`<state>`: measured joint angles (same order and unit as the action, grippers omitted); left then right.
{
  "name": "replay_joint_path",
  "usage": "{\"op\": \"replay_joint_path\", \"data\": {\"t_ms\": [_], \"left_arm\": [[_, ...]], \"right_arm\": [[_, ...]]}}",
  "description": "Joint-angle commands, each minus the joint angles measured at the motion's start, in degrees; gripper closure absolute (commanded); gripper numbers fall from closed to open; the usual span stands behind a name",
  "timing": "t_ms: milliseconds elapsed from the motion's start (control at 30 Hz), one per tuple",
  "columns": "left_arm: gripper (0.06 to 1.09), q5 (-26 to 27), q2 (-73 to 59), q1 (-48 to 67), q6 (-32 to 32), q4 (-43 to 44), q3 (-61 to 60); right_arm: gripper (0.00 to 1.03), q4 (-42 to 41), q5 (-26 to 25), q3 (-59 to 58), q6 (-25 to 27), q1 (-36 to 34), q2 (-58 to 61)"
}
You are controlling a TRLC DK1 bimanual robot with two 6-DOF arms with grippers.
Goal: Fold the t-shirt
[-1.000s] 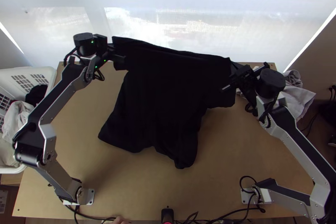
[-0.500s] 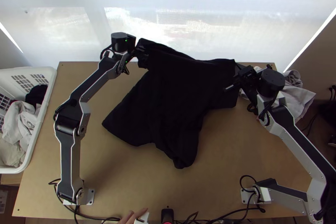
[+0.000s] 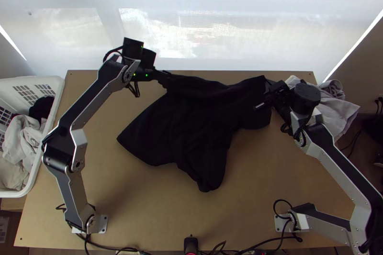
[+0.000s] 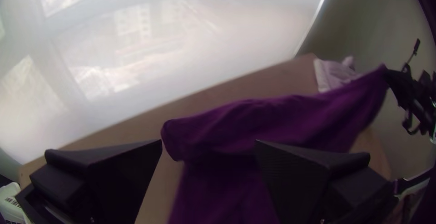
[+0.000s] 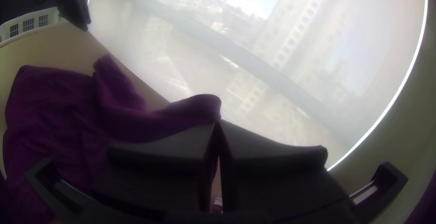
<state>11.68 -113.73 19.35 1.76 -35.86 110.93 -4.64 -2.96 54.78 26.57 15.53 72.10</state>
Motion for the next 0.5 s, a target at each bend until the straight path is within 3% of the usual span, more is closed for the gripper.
{"op": "replay_joint_path", "data": {"t_ms": [0, 467], "left_arm": [[0.11, 9.15, 13.54, 7.45, 3.51, -18.46, -10.65], [0.11, 9.24, 7.91, 26.96, 6.41, -29.71, -12.76]], "right_arm": [[1.0, 0.16, -0.03, -1.43, -1.43, 0.03, -0.38], [1.0, -1.51, -0.03, -1.96, -2.49, -1.64, -0.11]]}}
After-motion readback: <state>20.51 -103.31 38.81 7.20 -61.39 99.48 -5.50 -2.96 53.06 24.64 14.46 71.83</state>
